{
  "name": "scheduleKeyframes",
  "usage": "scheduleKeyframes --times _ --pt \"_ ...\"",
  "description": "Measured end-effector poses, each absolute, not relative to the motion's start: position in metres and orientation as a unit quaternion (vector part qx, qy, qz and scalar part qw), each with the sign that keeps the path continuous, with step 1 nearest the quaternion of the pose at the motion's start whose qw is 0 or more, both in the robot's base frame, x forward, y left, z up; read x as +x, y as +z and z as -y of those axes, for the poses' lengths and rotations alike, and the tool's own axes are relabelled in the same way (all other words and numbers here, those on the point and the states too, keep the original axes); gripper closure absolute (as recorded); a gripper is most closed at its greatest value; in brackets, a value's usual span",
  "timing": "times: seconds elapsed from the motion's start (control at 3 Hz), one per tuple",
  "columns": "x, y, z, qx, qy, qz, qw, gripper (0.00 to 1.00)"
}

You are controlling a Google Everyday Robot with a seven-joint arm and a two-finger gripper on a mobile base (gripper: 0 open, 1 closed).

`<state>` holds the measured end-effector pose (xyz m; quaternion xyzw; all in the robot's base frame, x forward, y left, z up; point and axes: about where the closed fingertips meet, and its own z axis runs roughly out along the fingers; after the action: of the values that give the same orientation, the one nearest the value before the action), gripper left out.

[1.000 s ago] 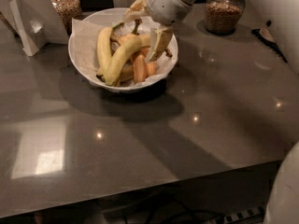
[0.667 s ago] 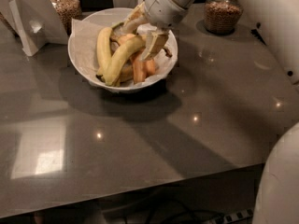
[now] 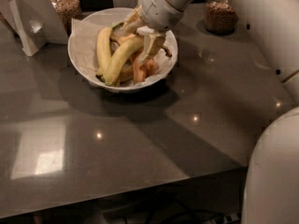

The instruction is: Pick banana from white bowl

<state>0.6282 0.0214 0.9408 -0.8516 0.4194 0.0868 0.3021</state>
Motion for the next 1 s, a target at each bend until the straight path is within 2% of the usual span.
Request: scheduleKeyframes --times 0.33,0.67,1.0 --pt "0.6323 0.9376 -0.0287 -0.853 0.091 -0.414 0.305 0.41" --pt "0.6323 0.9375 -0.0289 -0.853 0.091 -0.414 0.305 0.53" --pt "0.631 0.9322 -0.0372 -0.854 0.098 -0.41 0.305 0.72"
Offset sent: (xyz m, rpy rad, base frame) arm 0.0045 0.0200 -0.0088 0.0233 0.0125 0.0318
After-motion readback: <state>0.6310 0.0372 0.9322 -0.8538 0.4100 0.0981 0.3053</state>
